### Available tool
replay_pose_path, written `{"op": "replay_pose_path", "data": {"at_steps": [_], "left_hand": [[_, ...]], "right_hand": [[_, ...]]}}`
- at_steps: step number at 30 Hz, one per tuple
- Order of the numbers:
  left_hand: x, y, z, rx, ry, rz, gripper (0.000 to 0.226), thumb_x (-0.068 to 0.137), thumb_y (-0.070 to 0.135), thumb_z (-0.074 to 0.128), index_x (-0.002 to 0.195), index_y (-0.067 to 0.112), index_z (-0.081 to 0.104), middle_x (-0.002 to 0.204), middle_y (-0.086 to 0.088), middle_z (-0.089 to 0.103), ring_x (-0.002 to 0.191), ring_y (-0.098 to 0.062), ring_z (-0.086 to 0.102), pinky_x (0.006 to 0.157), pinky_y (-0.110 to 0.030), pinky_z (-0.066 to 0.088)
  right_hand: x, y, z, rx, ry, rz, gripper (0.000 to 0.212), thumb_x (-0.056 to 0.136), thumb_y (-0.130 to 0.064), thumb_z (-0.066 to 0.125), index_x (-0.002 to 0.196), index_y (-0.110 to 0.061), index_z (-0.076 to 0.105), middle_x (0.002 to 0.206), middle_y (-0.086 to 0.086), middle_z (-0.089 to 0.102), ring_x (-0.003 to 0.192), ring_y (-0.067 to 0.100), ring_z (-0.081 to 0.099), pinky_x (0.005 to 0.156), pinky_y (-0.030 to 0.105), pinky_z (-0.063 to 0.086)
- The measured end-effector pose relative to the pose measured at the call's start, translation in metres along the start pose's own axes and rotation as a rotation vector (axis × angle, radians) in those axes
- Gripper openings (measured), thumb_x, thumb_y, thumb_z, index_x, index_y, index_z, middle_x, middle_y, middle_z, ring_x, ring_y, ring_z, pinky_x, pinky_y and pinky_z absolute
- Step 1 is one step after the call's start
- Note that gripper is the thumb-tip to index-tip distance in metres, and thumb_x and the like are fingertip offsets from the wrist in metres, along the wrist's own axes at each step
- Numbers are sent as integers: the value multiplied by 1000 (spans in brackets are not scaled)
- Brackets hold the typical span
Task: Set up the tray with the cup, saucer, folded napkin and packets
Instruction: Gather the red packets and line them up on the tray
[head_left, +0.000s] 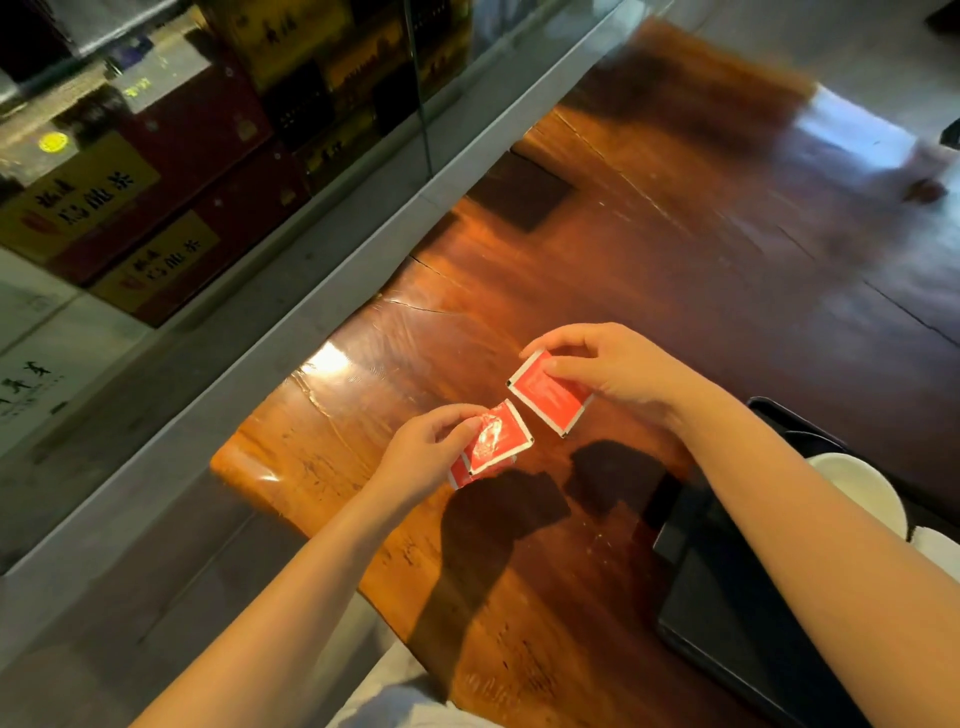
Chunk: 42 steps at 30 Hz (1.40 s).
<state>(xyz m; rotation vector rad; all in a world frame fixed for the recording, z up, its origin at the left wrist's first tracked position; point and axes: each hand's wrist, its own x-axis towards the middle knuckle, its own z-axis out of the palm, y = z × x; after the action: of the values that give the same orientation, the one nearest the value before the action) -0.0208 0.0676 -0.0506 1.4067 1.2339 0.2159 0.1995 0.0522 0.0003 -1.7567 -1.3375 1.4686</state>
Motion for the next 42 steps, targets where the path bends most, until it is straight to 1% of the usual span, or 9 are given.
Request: {"op": "replay_pose_path", "data": {"at_steps": [3, 7, 11, 19, 22, 26, 32, 37, 42], "left_hand": [[-3, 13, 1, 16, -44, 63, 25, 92, 37, 48, 110, 31, 63, 101, 18, 64, 95, -6, 63, 80, -20, 50], [-12, 27, -1, -41, -99, 122, 20, 91, 42, 45, 100, 42, 63, 92, 24, 66, 88, 2, 65, 64, -11, 50], [-19, 33, -3, -140, -133, 145, 21, 84, 51, 46, 92, 46, 66, 90, 23, 69, 88, 1, 67, 67, -11, 52], [-19, 26, 16, -169, -98, 78, 22, 92, 45, 43, 101, 38, 62, 100, 9, 66, 92, -10, 65, 83, -25, 53], [-23, 22, 23, -247, -169, 42, 25, 96, 38, 41, 102, 35, 65, 91, 2, 70, 78, -8, 64, 78, -32, 50], [-28, 20, 34, -377, -277, 20, 22, 96, 26, 47, 110, 26, 63, 82, 4, 73, 70, -6, 66, 60, -17, 50], [-37, 33, 74, -427, -390, -16, 24, 93, 19, 51, 115, 11, 60, 99, -3, 69, 78, -5, 67, 60, -16, 51], [-53, 41, 119, -317, -452, -22, 30, 88, 27, 61, 117, 18, 58, 110, -3, 69, 99, -16, 68, 79, -29, 56], [-80, 32, 182, -220, -447, -74, 25, 90, 21, 58, 115, 20, 58, 105, -1, 71, 93, -13, 69, 73, -25, 56]], "right_hand": [[-7, -15, 4, -61, -19, -57, 18, 91, -25, 55, 107, -30, 61, 100, -19, 59, 97, 8, 59, 73, 13, 49], [-13, -20, 16, -222, 37, -124, 16, 91, -24, 55, 104, -30, 62, 103, -17, 57, 95, 6, 56, 69, 9, 45], [-20, -13, 29, -316, 72, -152, 18, 91, -25, 55, 107, -27, 63, 106, -11, 57, 98, 6, 55, 78, 13, 44], [-42, 8, 45, -233, 243, -65, 18, 91, -26, 55, 107, -28, 63, 98, -20, 58, 90, 1, 56, 76, 11, 44], [-51, 23, 49, -155, 427, 17, 15, 91, -22, 54, 101, -28, 62, 96, -19, 57, 89, 1, 55, 71, 8, 39], [-71, 39, 61, 12, 674, 123, 16, 87, -14, 55, 90, -28, 63, 89, -14, 61, 81, 1, 57, 64, 9, 42], [-109, 63, 81, 116, 887, 211, 5, 86, -17, 60, 89, -21, 62, 70, -14, 53, 62, 1, 52, 51, 5, 40], [-151, 86, 77, 186, 1003, 282, 4, 88, -23, 59, 91, -22, 58, 75, -12, 54, 65, 1, 53, 47, 10, 37], [-205, 127, 80, 294, 985, 323, 15, 88, -33, 57, 99, -29, 48, 93, -13, 52, 78, -1, 54, 49, 7, 39]]}}
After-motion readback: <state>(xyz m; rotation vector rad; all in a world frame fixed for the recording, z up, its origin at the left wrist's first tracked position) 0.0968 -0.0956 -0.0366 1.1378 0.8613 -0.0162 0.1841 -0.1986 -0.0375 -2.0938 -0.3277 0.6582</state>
